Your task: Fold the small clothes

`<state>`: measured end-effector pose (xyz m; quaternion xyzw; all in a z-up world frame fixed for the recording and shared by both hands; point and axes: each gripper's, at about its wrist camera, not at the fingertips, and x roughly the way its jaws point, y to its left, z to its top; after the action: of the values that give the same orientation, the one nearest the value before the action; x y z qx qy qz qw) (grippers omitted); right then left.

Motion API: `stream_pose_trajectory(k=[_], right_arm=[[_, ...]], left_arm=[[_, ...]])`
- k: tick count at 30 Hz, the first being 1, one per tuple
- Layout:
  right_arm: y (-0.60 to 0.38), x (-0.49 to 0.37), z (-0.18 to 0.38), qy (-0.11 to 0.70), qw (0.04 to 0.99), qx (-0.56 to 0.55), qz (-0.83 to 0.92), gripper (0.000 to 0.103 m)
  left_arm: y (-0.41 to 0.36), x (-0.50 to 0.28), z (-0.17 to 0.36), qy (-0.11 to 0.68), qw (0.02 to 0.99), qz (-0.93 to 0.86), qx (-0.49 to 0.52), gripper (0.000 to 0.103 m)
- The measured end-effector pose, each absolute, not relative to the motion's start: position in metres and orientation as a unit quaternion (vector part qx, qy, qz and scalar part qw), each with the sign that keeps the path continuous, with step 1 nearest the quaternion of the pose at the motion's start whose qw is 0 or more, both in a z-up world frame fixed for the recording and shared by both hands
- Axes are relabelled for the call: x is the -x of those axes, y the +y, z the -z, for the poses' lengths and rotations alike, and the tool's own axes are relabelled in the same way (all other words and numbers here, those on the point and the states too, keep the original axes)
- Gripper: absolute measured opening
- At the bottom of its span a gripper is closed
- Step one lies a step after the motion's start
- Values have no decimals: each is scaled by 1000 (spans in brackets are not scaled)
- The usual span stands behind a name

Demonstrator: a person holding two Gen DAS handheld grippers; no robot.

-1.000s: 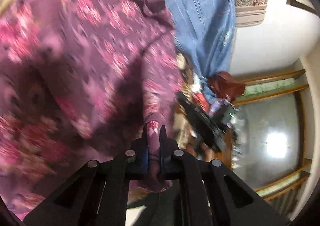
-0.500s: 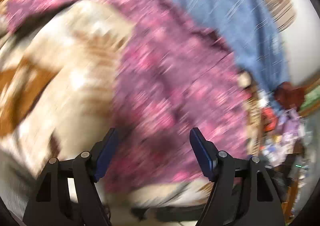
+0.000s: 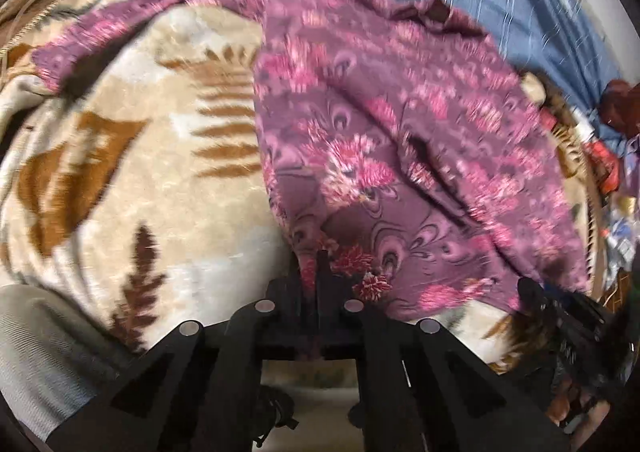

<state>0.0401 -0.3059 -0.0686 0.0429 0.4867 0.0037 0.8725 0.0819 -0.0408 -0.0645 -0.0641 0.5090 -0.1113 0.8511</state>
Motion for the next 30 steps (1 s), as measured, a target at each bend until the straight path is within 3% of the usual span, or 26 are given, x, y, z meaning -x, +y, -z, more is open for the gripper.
stream_pose_trajectory(k=[7,14,17,18,19,25,30], right_arm=[[-316,-8,50,485,868,-88,-60,2],[-318,-25,74,521,847,-89,-57,5],[-315,-22,50,488,864,-96,-80,32],[-312,-21,40,474,871,-97,-89,52],[-308,-21,28,457,878,-97,-100,65],[-289,-42,-15,396,891,-147,-169,76],[-272,-77,-18,393,882,-184,-183,76]], left_arm=[[-4,-51,12,480,869,107,64,3],[-10,-68,59,547,833,81,12,4],[-13,-64,50,532,842,87,18,11],[-12,-63,46,528,845,90,19,17],[-11,-63,40,524,847,91,18,23],[25,-72,7,498,856,94,102,40],[49,-99,-5,466,876,56,114,46]])
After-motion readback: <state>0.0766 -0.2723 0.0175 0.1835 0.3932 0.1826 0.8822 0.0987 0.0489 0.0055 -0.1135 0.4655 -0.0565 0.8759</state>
